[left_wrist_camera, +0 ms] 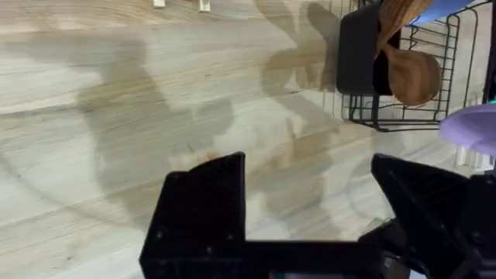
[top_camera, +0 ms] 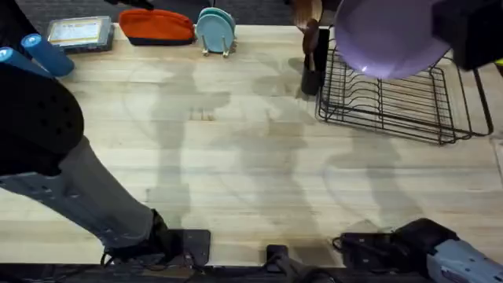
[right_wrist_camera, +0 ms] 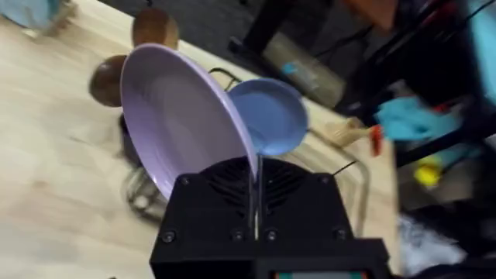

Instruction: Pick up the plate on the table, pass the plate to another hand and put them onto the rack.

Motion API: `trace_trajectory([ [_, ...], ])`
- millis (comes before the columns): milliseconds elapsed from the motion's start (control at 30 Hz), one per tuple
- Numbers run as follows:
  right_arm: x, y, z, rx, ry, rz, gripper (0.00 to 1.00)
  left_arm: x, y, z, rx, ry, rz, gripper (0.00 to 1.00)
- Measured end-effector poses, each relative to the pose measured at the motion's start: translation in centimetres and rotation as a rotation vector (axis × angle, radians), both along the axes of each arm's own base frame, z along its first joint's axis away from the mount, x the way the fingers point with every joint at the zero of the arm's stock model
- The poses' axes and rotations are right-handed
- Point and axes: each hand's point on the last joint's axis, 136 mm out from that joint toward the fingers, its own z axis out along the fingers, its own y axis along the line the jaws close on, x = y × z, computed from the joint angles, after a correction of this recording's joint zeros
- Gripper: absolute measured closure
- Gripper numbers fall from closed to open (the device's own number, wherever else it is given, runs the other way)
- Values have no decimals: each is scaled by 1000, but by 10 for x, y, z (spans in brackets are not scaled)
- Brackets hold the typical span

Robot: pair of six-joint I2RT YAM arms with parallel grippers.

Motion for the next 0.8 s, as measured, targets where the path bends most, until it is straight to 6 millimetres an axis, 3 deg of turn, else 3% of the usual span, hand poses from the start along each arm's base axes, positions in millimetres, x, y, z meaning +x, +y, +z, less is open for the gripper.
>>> trace_trajectory([
  [167, 21, -26, 19, -121, -74, -54, 969, 1, 0, 1, 1, -7, 0, 5],
  [267, 35, -41, 19, -205, -65, -67, 970, 2, 0, 1, 2, -9, 0, 6],
  [567, 94, -62, -2, -484, -8, 31, 970, 6, 1, 3, 6, -32, 0, 6],
  [800, 130, -69, -46, -687, 118, 130, 970, 14, 2, 6, 12, -69, 0, 6],
])
